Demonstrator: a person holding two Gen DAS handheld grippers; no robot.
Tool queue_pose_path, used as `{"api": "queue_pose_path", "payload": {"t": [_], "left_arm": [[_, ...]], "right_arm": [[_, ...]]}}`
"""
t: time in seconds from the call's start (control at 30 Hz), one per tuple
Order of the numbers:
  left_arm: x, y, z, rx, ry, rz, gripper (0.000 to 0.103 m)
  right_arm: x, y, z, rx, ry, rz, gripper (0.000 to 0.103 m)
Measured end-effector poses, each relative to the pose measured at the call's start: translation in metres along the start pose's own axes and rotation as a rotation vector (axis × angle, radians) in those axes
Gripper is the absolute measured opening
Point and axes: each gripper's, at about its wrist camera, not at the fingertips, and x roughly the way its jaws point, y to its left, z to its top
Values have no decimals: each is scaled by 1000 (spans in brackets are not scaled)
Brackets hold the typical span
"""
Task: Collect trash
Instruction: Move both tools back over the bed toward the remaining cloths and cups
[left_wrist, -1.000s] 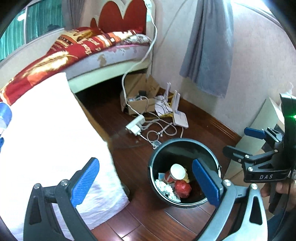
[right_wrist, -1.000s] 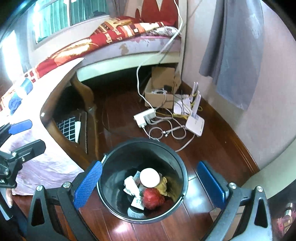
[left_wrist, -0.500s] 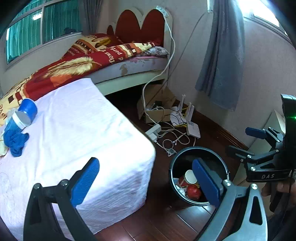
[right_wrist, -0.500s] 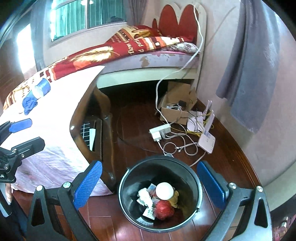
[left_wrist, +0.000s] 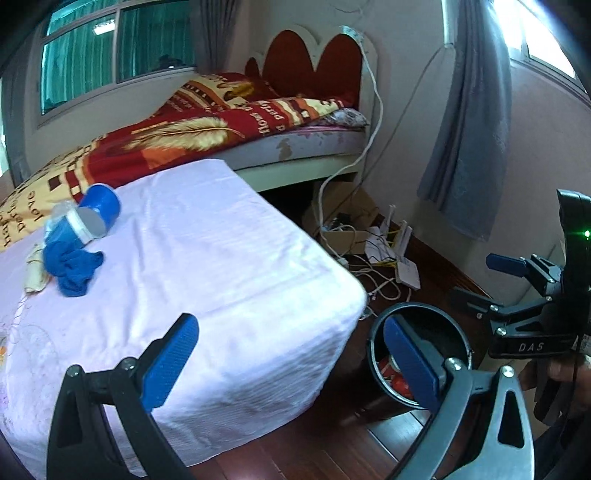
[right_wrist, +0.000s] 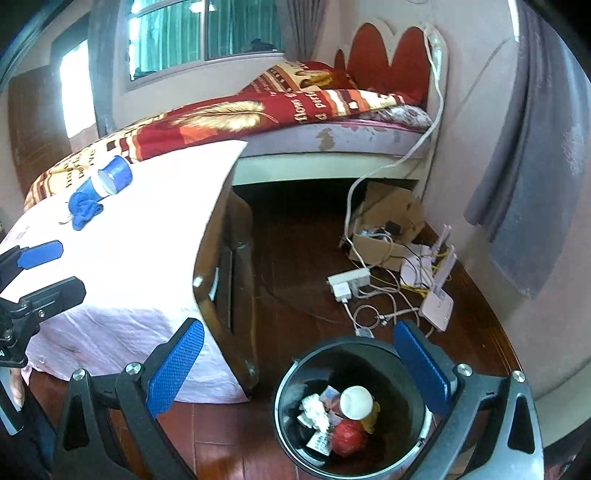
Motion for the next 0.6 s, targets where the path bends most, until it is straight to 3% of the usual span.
{"api": "queue_pose_path", "payload": {"t": [0.37,0.43,0.6], "left_arm": [[-30,80,-15,-101,-23,129,101],[-38,103,-21,-131,-28,163,101],[-53,164,-34,-210,-33,247,101]], "right_arm": [[15,75,35,-54,-64,168,103],[19,99,43,-89,-88,199,103],[35,167,68,-165,-45,225,103]]}}
